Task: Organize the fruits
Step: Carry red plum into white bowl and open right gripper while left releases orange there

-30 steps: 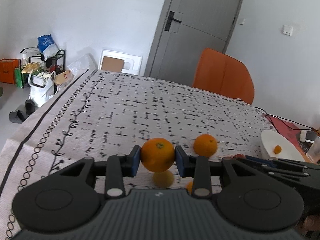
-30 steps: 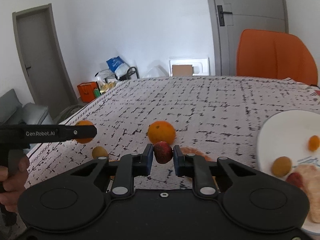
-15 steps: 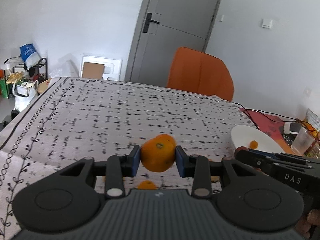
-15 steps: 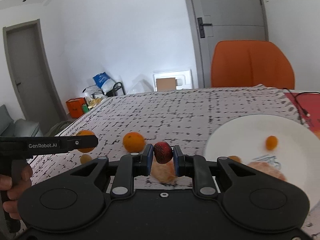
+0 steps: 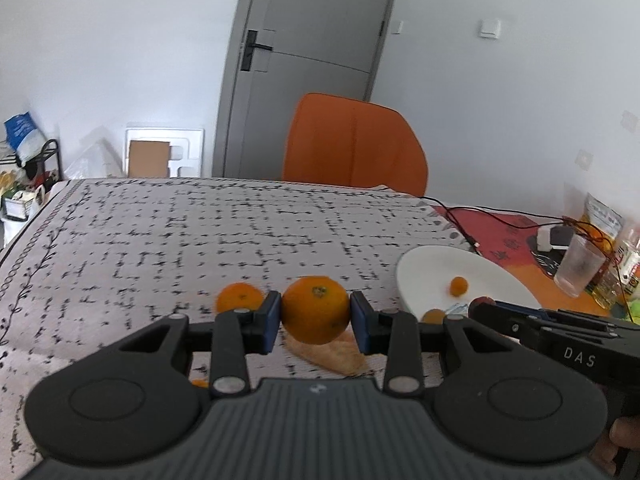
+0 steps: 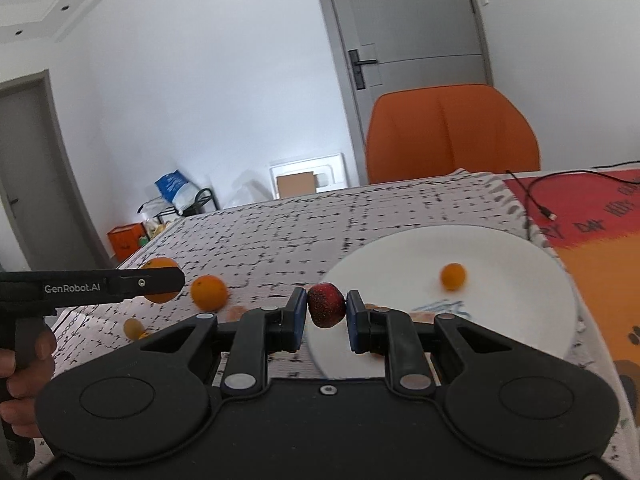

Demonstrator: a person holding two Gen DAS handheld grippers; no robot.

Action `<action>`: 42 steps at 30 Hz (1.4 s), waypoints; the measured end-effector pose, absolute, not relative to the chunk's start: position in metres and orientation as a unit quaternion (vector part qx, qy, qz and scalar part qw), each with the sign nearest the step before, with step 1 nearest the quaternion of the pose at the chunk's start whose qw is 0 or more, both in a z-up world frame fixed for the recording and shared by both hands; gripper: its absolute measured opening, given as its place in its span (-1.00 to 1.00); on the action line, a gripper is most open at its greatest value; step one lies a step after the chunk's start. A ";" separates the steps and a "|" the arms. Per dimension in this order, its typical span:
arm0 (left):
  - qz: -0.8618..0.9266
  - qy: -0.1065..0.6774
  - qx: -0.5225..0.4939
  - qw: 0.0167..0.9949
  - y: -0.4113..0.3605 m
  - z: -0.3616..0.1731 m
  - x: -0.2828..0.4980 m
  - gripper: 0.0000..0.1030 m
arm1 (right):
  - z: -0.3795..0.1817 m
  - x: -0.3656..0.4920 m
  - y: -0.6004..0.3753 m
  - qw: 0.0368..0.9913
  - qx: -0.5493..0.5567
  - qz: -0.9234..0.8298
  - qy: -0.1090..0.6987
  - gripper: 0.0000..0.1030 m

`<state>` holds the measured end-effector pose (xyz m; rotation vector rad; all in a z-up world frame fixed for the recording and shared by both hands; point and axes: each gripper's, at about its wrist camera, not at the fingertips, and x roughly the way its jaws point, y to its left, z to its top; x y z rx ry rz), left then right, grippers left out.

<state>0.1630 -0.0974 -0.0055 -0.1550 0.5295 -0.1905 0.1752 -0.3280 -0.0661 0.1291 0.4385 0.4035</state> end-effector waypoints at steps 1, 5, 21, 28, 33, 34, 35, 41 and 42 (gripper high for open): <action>-0.096 0.260 -0.073 0.958 -0.101 -0.005 0.164 -0.31 | -0.067 0.175 -0.333 0.955 0.067 0.195 0.215 -0.62; -0.106 0.260 -0.067 0.958 -0.115 -0.004 0.168 -0.31 | -0.070 0.173 -0.348 0.957 0.078 0.181 0.215 -0.62; -0.133 0.266 -0.042 0.954 -0.159 -0.009 0.188 -0.30 | -0.088 0.173 -0.401 0.960 0.111 0.139 0.217 -0.62; -0.137 0.270 -0.035 0.952 -0.175 -0.013 0.199 -0.30 | -0.097 0.177 -0.414 0.958 0.123 0.128 0.224 -0.61; -0.143 0.274 -0.029 0.951 -0.185 -0.016 0.207 -0.30 | -0.100 0.178 -0.418 0.957 0.133 0.130 0.225 -0.51; -0.144 0.275 -0.028 0.950 -0.187 -0.017 0.208 -0.30 | -0.100 0.178 -0.418 0.957 0.135 0.132 0.222 -0.50; -0.144 0.276 -0.027 0.950 -0.188 -0.018 0.210 -0.30 | -0.100 0.178 -0.418 0.956 0.136 0.134 0.222 -0.50; -0.148 0.281 -0.024 0.948 -0.196 -0.022 0.220 -0.30 | -0.099 0.177 -0.419 0.955 0.137 0.141 0.222 -0.50; -0.147 0.282 -0.025 0.948 -0.198 -0.022 0.222 -0.30 | -0.099 0.177 -0.419 0.955 0.138 0.141 0.223 -0.50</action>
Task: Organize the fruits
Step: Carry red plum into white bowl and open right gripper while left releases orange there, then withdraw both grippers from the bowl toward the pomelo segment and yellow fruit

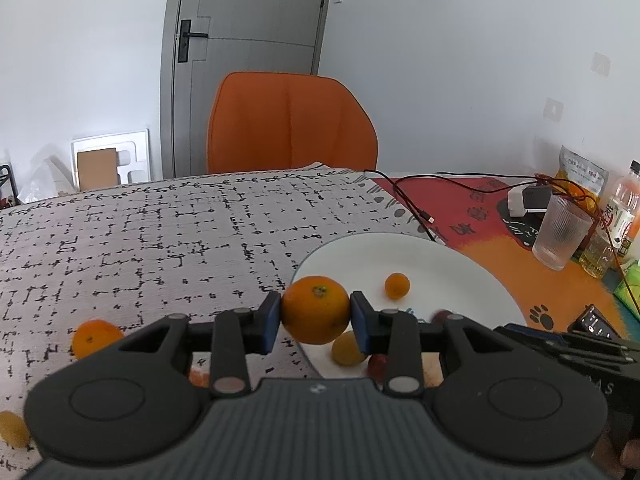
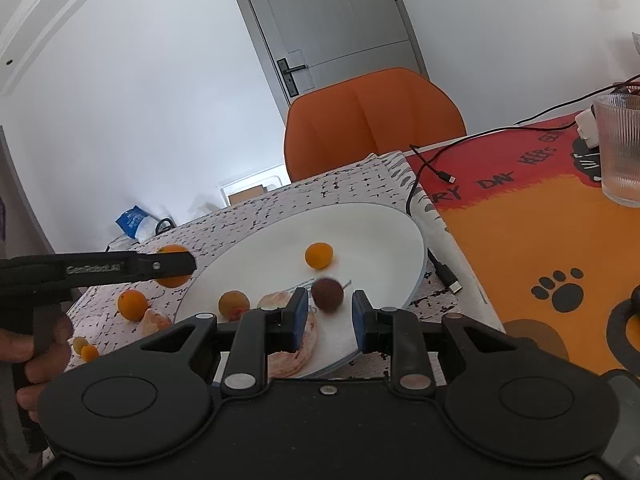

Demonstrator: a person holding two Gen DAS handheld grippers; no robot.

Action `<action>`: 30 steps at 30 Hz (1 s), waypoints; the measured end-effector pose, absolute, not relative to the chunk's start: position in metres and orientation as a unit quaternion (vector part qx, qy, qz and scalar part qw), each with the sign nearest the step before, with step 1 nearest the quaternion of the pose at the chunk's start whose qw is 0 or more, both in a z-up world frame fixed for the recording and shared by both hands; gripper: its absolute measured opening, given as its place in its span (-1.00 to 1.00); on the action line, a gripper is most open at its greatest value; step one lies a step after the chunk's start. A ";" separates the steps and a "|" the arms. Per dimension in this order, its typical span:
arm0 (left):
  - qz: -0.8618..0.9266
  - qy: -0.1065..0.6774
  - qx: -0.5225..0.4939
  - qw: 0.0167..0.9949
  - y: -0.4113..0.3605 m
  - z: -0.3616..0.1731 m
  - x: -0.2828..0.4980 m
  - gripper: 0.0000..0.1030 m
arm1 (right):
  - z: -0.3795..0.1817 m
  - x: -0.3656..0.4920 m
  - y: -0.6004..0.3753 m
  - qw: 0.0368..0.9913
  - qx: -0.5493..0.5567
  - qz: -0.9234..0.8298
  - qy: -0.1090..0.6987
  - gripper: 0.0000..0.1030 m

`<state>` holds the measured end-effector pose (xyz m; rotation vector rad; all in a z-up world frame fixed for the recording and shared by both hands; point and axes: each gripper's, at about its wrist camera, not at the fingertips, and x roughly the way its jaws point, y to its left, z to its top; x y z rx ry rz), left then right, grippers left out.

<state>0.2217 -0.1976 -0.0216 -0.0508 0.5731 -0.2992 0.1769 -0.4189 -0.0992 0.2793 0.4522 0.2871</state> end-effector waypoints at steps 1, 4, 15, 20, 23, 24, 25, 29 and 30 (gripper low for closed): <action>-0.146 0.282 -0.027 0.948 -0.199 -0.022 0.223 -0.30 | -0.099 0.177 -0.419 0.955 0.137 0.142 0.223 -0.50; -0.148 0.274 -0.030 0.950 -0.201 -0.019 0.225 -0.30 | -0.099 0.177 -0.418 0.955 0.136 0.143 0.223 -0.49; -0.135 0.269 -0.029 0.953 -0.189 -0.010 0.213 -0.22 | -0.094 0.172 -0.412 0.955 0.133 0.145 0.222 -0.34; -0.124 0.271 -0.031 0.954 -0.174 -0.009 0.203 -0.10 | -0.089 0.170 -0.402 0.955 0.129 0.152 0.219 -0.17; -0.114 0.269 -0.035 0.956 -0.164 -0.008 0.196 0.13 | -0.086 0.169 -0.397 0.956 0.127 0.154 0.215 -0.03; -0.110 0.268 -0.037 0.956 -0.160 -0.007 0.194 0.21 | -0.086 0.168 -0.396 0.956 0.127 0.154 0.215 0.01; -0.108 0.267 -0.039 0.957 -0.156 -0.006 0.191 0.26 | -0.085 0.168 -0.394 0.956 0.127 0.155 0.215 0.13; -0.100 0.254 -0.051 0.961 -0.140 -0.002 0.181 0.58 | -0.081 0.164 -0.387 0.957 0.129 0.153 0.212 0.57; -0.095 0.251 -0.051 0.962 -0.137 -0.001 0.179 0.67 | -0.080 0.163 -0.385 0.957 0.129 0.151 0.212 0.58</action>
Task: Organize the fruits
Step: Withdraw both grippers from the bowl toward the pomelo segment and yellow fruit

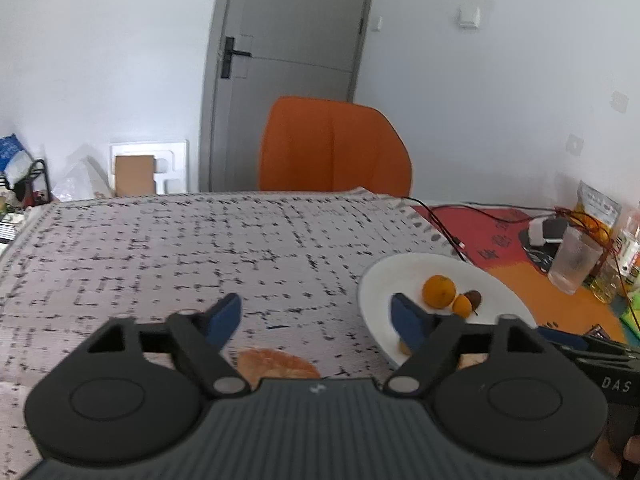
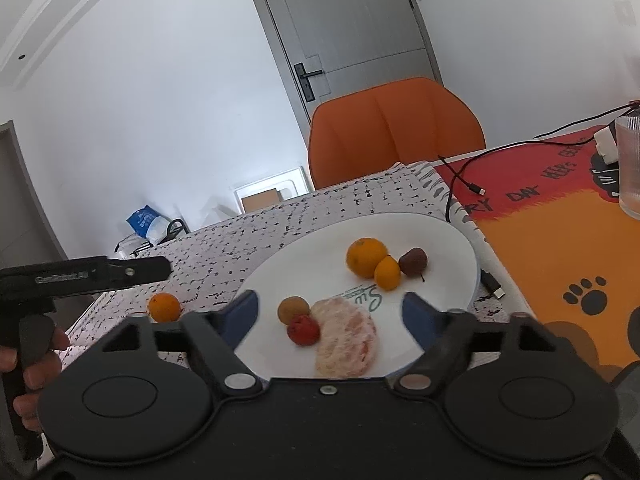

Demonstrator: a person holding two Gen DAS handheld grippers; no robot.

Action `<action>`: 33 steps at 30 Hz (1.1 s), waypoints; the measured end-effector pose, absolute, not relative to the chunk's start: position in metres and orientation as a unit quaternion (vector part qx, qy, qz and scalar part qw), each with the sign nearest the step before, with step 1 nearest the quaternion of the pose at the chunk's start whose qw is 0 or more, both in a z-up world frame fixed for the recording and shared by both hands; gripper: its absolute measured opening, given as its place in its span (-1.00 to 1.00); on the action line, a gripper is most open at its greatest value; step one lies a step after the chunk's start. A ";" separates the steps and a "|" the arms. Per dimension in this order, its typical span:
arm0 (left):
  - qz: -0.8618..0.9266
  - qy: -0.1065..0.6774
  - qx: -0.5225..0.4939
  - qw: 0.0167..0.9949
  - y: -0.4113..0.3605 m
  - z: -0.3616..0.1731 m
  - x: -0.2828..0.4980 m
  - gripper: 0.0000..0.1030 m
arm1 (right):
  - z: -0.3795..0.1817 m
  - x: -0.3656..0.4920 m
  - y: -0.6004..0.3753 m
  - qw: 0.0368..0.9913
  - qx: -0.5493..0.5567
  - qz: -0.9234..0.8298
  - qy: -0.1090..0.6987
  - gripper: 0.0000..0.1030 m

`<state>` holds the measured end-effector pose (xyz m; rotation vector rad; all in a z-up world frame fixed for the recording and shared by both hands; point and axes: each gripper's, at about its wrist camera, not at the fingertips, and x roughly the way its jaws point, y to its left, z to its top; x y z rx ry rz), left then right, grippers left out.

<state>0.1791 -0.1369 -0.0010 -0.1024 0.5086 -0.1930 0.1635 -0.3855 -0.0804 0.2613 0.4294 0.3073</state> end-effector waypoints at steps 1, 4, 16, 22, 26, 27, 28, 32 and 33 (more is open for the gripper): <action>-0.090 0.248 -0.050 0.963 -0.134 0.000 0.177 0.72 | -0.079 0.163 -0.384 0.957 0.129 0.151 0.211 0.60; -0.083 0.245 -0.047 0.965 -0.125 0.003 0.171 0.75 | -0.077 0.160 -0.380 0.958 0.128 0.150 0.208 0.81; -0.051 0.230 -0.062 0.970 -0.093 0.007 0.147 0.80 | -0.069 0.150 -0.365 0.955 0.146 0.158 0.203 1.00; -0.043 0.228 -0.088 0.969 -0.075 0.007 0.137 0.81 | -0.064 0.144 -0.353 0.955 0.135 0.173 0.198 1.00; -0.040 0.225 -0.088 0.970 -0.067 0.007 0.131 0.87 | -0.063 0.143 -0.346 0.953 0.134 0.184 0.201 1.00; -0.040 0.222 -0.087 0.970 -0.065 0.007 0.129 0.89 | -0.063 0.143 -0.344 0.953 0.133 0.186 0.201 1.00; -0.039 0.219 -0.085 0.971 -0.064 0.007 0.127 0.91 | -0.062 0.143 -0.342 0.953 0.131 0.187 0.200 1.00; -0.037 0.218 -0.092 0.971 -0.057 0.006 0.123 0.94 | -0.062 0.143 -0.335 0.952 0.126 0.192 0.202 1.00; -0.036 0.220 -0.094 0.970 -0.056 0.006 0.123 0.95 | -0.062 0.142 -0.333 0.952 0.125 0.193 0.202 1.00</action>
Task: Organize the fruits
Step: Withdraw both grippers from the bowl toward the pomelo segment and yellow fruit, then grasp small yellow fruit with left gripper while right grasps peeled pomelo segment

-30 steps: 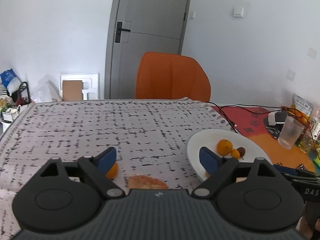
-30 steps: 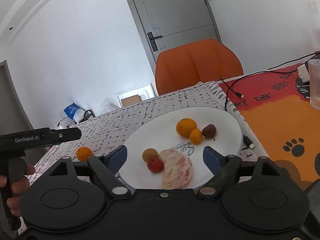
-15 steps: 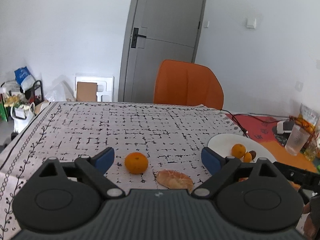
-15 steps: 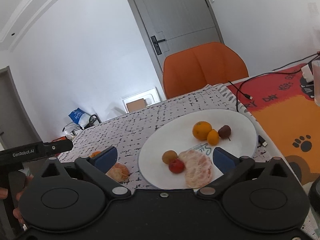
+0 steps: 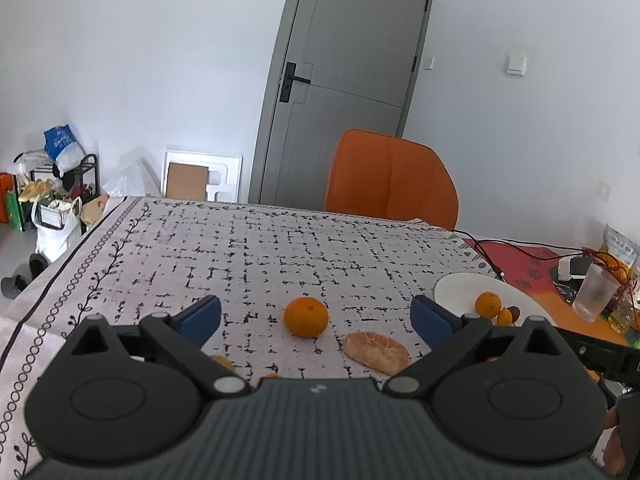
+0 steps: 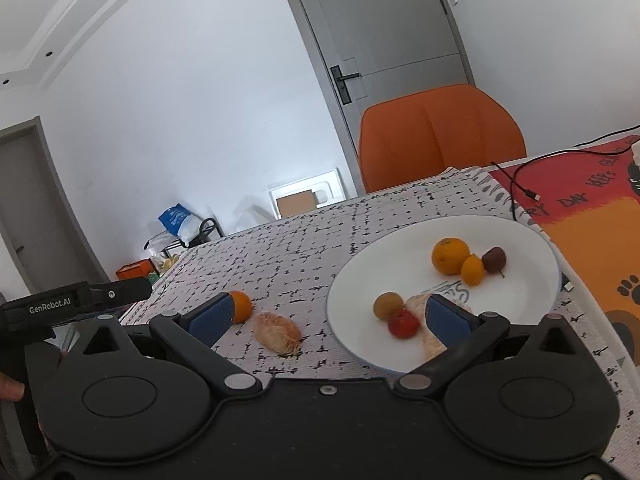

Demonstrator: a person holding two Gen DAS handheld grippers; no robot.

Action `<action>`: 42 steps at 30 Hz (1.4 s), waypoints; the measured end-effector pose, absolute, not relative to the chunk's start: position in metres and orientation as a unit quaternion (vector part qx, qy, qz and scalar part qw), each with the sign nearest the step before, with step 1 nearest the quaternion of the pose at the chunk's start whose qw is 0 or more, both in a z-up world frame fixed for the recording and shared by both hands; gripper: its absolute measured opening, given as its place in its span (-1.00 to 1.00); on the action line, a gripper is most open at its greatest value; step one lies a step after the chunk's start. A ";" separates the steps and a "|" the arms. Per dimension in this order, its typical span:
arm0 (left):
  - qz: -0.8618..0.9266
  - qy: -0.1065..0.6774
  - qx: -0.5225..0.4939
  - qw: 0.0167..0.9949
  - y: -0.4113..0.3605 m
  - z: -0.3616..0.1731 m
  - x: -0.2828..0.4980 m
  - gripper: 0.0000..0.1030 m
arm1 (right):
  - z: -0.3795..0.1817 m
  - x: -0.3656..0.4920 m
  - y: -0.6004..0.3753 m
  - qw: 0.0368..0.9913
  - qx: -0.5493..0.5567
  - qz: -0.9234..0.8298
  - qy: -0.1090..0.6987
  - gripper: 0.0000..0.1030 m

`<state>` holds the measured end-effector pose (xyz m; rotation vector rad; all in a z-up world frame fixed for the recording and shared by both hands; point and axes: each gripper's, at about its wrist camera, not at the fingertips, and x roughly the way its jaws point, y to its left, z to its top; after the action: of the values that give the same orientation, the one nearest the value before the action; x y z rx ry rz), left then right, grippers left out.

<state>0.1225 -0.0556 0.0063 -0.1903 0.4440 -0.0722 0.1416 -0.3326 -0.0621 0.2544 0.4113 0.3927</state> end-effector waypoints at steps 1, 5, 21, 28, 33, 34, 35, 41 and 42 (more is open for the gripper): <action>-0.033 0.220 -0.097 0.970 -0.053 0.006 0.122 0.95 | -0.062 0.142 -0.331 0.952 0.124 0.195 0.203 1.00; -0.021 0.217 -0.105 0.970 -0.042 0.006 0.119 0.97 | -0.062 0.143 -0.325 0.952 0.117 0.193 0.205 1.00; -0.007 0.234 -0.120 0.965 -0.010 -0.007 0.115 0.96 | -0.066 0.147 -0.293 0.947 0.078 0.222 0.220 1.00; 0.000 0.242 -0.121 0.963 -0.002 -0.019 0.118 0.63 | -0.068 0.151 -0.279 0.944 0.056 0.239 0.221 0.81; -0.001 0.257 -0.126 0.958 0.001 -0.028 0.125 0.32 | -0.072 0.158 -0.268 0.939 0.045 0.252 0.230 0.54; -0.002 0.259 -0.126 0.958 0.002 -0.030 0.126 0.27 | -0.073 0.159 -0.266 0.938 0.042 0.253 0.232 0.48; -0.003 0.261 -0.126 0.957 0.002 -0.032 0.127 0.25 | -0.074 0.161 -0.263 0.938 0.039 0.254 0.234 0.44; -0.004 0.276 -0.127 0.953 0.002 -0.044 0.135 0.10 | -0.080 0.170 -0.255 0.934 0.030 0.258 0.246 0.23; -0.003 0.279 -0.126 0.952 0.002 -0.046 0.137 0.06 | -0.081 0.172 -0.255 0.933 0.030 0.258 0.248 0.22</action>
<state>0.1373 0.0019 -0.0463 -0.2569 0.5675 -0.0068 0.1716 -0.2547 -0.0811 0.0614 0.5064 0.5273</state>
